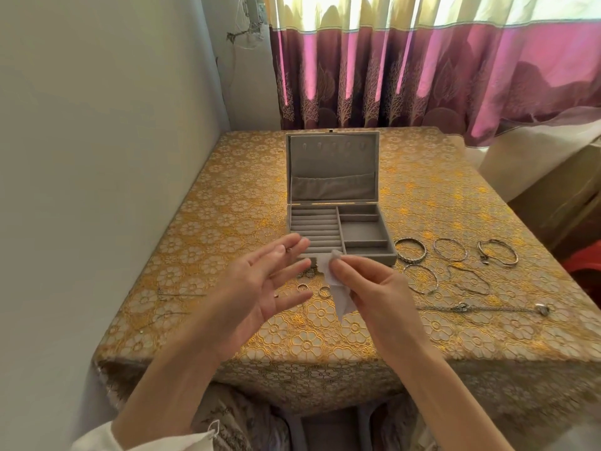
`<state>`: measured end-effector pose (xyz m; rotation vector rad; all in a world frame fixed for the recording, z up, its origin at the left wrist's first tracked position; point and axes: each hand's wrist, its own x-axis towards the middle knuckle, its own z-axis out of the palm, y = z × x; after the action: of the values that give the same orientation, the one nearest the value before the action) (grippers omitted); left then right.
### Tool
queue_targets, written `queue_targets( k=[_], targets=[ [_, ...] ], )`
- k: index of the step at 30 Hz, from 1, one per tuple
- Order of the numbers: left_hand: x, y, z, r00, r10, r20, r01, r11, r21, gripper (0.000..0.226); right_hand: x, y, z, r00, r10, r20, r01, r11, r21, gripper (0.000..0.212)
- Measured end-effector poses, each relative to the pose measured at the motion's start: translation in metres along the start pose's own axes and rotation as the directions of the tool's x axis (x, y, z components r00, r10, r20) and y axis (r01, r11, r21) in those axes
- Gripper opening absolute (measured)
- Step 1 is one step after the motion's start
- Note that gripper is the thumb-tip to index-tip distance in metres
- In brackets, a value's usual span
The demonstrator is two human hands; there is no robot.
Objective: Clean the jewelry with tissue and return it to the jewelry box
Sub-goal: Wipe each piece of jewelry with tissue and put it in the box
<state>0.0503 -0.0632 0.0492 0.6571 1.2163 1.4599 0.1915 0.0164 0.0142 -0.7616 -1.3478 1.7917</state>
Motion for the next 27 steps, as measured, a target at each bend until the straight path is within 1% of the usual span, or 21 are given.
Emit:
queue_targets(
  k=[3, 6, 10, 15, 17, 20, 22, 23, 25, 27],
  targets=[
    [0.000, -0.004, 0.008, 0.998, -0.011, 0.066, 0.011, 1.000, 0.002, 0.038, 0.002, -0.001, 0.012, 0.999, -0.041, 0.018, 0.041, 0.999, -0.029, 0.014],
    [-0.001, -0.006, 0.013, 0.996, -0.009, 0.091, 0.009, 1.000, -0.006, 0.039, 0.002, -0.001, 0.018, 0.999, -0.045, 0.018, 0.046, 0.999, -0.012, 0.011],
    [-0.002, -0.009, 0.017, 0.996, -0.018, 0.093, 0.021, 0.999, -0.036, 0.038, 0.000, 0.002, 0.024, 0.998, -0.057, 0.017, 0.059, 0.992, -0.108, 0.007],
    [-0.003, -0.012, 0.013, 0.992, -0.024, 0.123, 0.025, 1.000, -0.011, 0.053, 0.000, 0.005, 0.025, 0.997, -0.047, 0.064, 0.059, 0.976, -0.208, 0.008],
    [-0.003, -0.011, 0.009, 0.990, -0.036, 0.135, 0.034, 0.999, 0.017, 0.052, 0.001, 0.005, 0.024, 0.995, -0.042, 0.094, 0.063, 0.968, -0.241, 0.010],
    [-0.002, -0.011, 0.006, 0.997, -0.014, 0.082, 0.003, 0.992, 0.130, 0.041, 0.002, 0.007, 0.021, 0.994, -0.037, 0.107, 0.065, 0.962, -0.266, 0.010],
    [-0.001, -0.013, 0.004, 0.997, 0.075, -0.001, -0.072, 0.960, 0.272, 0.036, 0.002, 0.007, 0.018, 0.993, -0.019, 0.119, 0.050, 0.964, -0.262, 0.010],
    [-0.001, -0.014, 0.003, 0.988, 0.148, -0.035, -0.125, 0.919, 0.373, 0.033, 0.002, 0.006, 0.016, 0.992, -0.011, 0.123, 0.043, 0.964, -0.264, 0.010],
    [-0.001, -0.016, -0.001, 0.957, 0.285, -0.050, -0.207, 0.794, 0.572, 0.026, 0.003, 0.005, 0.011, 0.992, 0.005, 0.125, 0.029, 0.964, -0.263, 0.013],
    [-0.002, -0.016, -0.003, 0.939, 0.343, -0.010, -0.240, 0.679, 0.693, 0.018, 0.003, 0.004, 0.007, 0.990, 0.020, 0.139, 0.018, 0.963, -0.268, 0.013]
  ],
)
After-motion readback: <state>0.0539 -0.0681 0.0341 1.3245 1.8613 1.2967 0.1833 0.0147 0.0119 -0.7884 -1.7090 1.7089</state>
